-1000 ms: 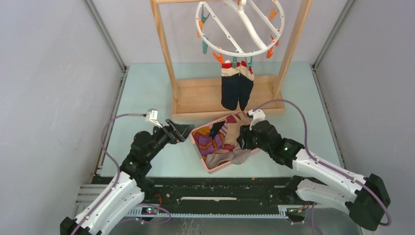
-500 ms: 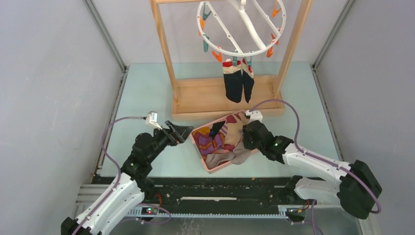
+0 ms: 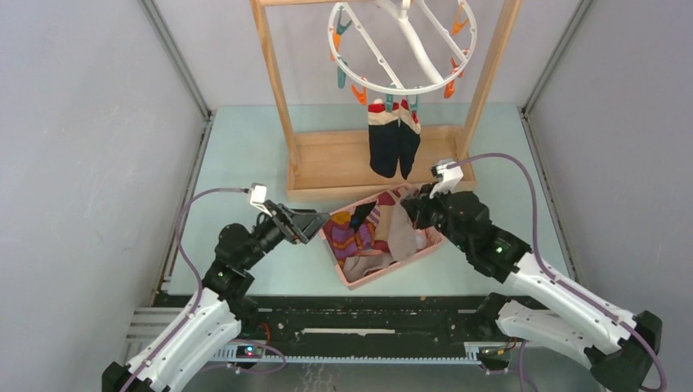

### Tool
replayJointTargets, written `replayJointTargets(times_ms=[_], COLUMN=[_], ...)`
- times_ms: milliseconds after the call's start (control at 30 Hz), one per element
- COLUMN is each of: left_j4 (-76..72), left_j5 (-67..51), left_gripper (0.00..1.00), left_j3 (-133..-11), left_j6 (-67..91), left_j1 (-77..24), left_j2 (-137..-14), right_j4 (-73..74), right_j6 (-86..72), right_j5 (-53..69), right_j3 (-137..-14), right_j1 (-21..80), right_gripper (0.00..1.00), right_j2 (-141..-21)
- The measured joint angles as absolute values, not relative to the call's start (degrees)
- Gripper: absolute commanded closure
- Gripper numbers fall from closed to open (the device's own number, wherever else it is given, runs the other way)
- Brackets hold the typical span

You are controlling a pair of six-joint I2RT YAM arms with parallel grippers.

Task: Clip the socks to the hanger
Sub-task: Pick up the sock from the bin.

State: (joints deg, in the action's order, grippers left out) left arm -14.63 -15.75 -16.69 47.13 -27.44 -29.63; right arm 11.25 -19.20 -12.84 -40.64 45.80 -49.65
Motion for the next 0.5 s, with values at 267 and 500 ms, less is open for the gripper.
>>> replayJointTargets(times_ms=[267, 500], left_j4=[-23.2, -29.6], left_j5=[-22.3, -24.5], left_gripper=[0.09, 0.08], left_j3=[-16.7, -16.7], left_j6=[47.0, 53.0], left_j1=[-27.4, -27.6], left_j2=[-30.9, -37.9], right_j4=[5.7, 3.5], right_j6=[-16.9, -12.0], right_j5=[-6.0, 2.2], right_j3=[-45.3, -45.3], right_j1=[46.0, 47.0], right_gripper=[1.00, 1.00], right_j2=[-46.8, -47.8])
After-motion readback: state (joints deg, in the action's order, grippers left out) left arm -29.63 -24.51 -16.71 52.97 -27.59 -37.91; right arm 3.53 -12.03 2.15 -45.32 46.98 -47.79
